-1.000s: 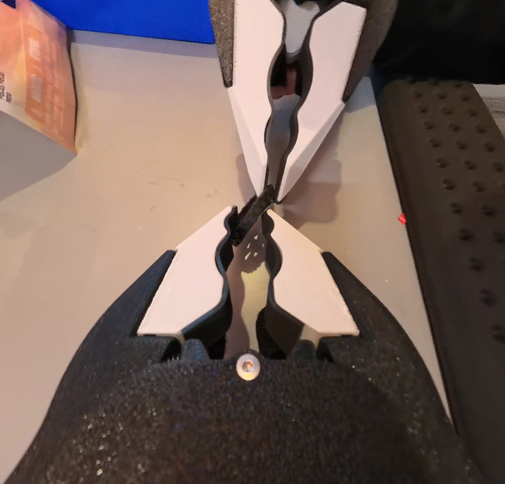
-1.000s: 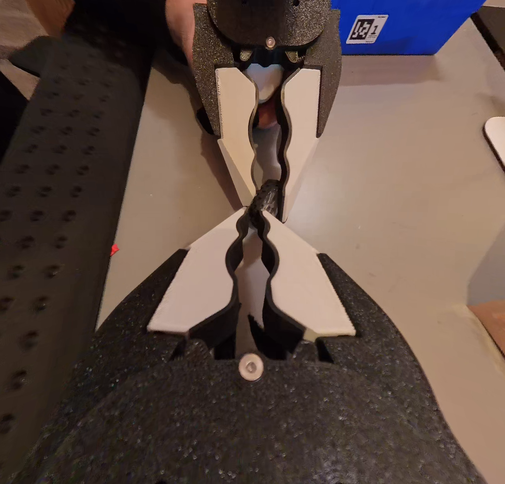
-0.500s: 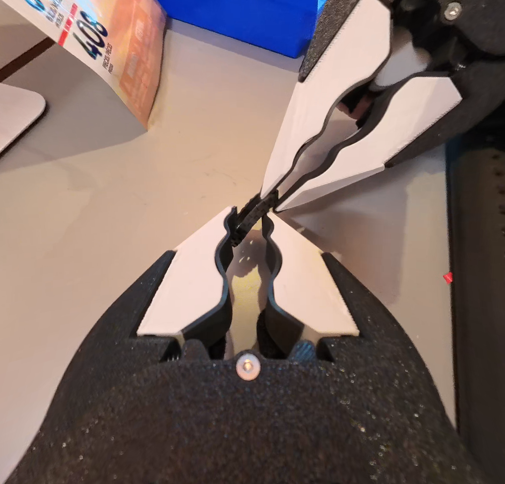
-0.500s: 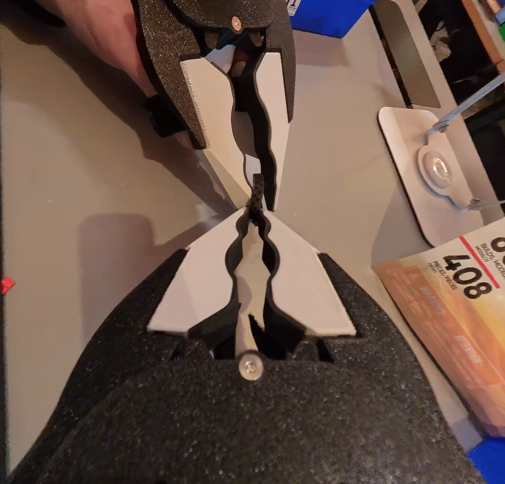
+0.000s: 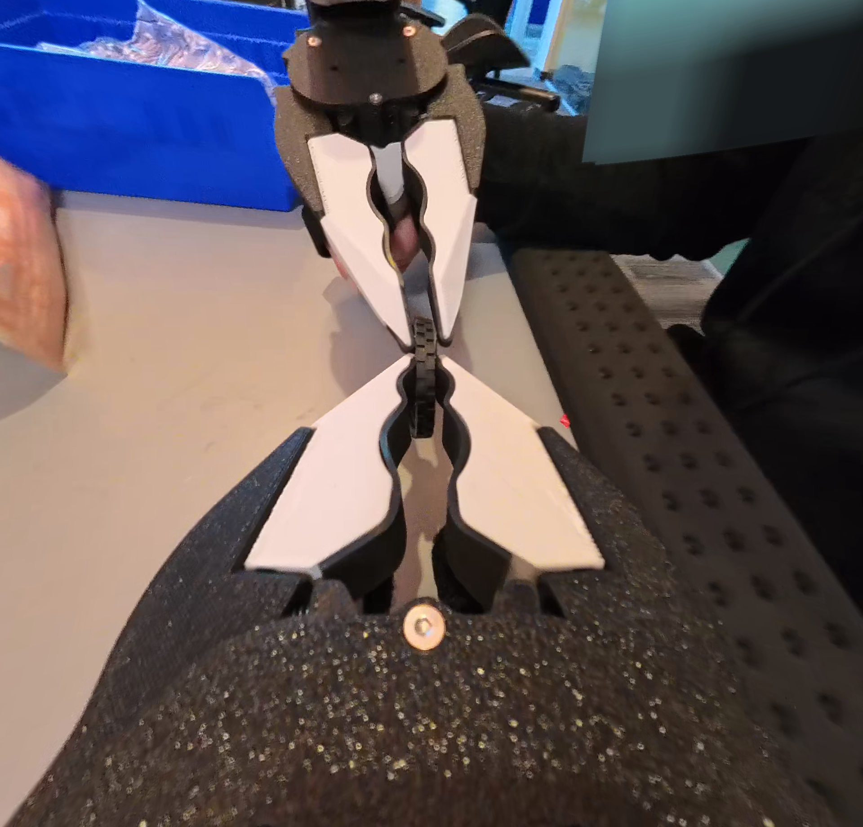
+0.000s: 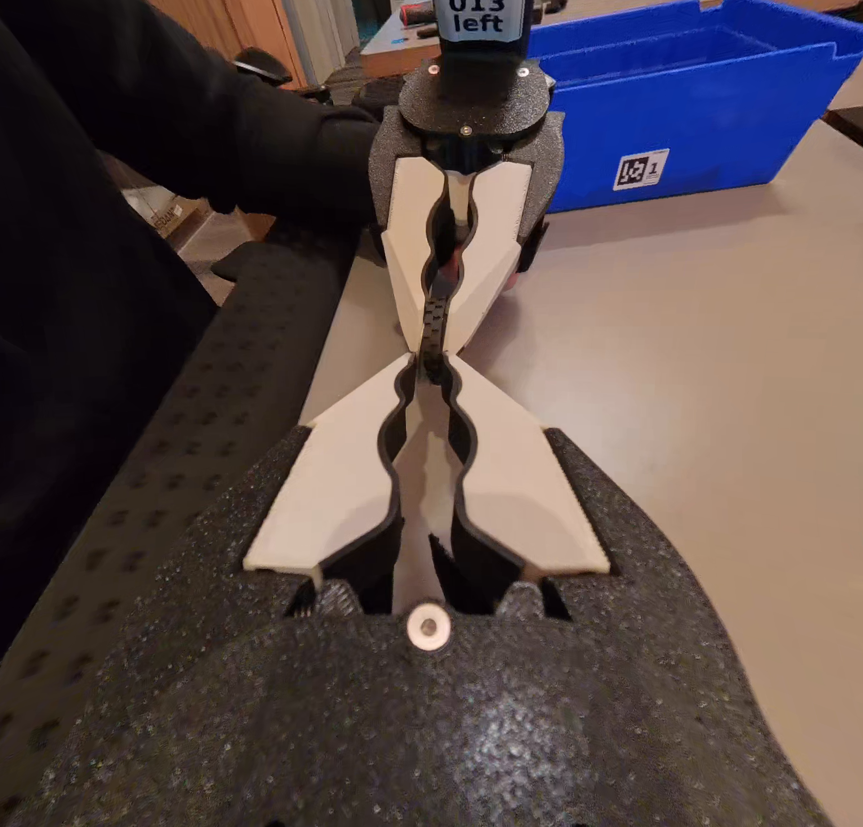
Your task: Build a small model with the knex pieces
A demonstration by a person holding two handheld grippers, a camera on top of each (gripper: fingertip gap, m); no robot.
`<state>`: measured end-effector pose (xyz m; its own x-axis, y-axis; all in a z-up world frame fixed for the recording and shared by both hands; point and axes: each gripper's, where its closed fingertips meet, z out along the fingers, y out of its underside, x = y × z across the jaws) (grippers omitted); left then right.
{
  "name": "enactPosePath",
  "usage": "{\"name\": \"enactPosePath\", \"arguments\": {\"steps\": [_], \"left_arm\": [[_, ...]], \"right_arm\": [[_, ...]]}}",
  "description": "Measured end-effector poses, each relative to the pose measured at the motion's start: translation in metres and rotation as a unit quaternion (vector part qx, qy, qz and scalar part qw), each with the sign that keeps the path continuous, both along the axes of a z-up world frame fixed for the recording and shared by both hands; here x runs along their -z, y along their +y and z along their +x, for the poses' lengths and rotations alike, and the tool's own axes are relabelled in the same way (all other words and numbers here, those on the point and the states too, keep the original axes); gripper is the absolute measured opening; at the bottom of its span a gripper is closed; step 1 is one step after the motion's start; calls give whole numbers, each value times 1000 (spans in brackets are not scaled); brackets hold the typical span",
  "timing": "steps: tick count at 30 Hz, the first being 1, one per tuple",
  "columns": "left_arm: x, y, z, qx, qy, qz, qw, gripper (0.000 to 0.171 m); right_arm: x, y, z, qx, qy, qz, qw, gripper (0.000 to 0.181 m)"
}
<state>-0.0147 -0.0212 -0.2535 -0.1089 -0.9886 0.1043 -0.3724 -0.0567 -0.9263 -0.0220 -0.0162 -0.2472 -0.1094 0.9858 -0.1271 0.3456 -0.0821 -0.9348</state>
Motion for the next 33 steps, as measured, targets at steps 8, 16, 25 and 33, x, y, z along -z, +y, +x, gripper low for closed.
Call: {"name": "enactPosePath", "arguments": {"steps": [8,16,25,33], "left_arm": [[-28,-16,-2,49,-88,-68,993,2],[-48,5,-1,-19,-142,-75,987,2],[-46,56,4,-168,-143,-66,973,1],[-44,91,5,-291,-125,-24,948,2]], "right_arm": [[-26,-18,-1,-58,95,-76,991,7],[-44,0,1,-14,145,-52,988,5],[-40,50,6,137,100,27,985,5],[-36,85,9,246,26,109,963,5]]}}
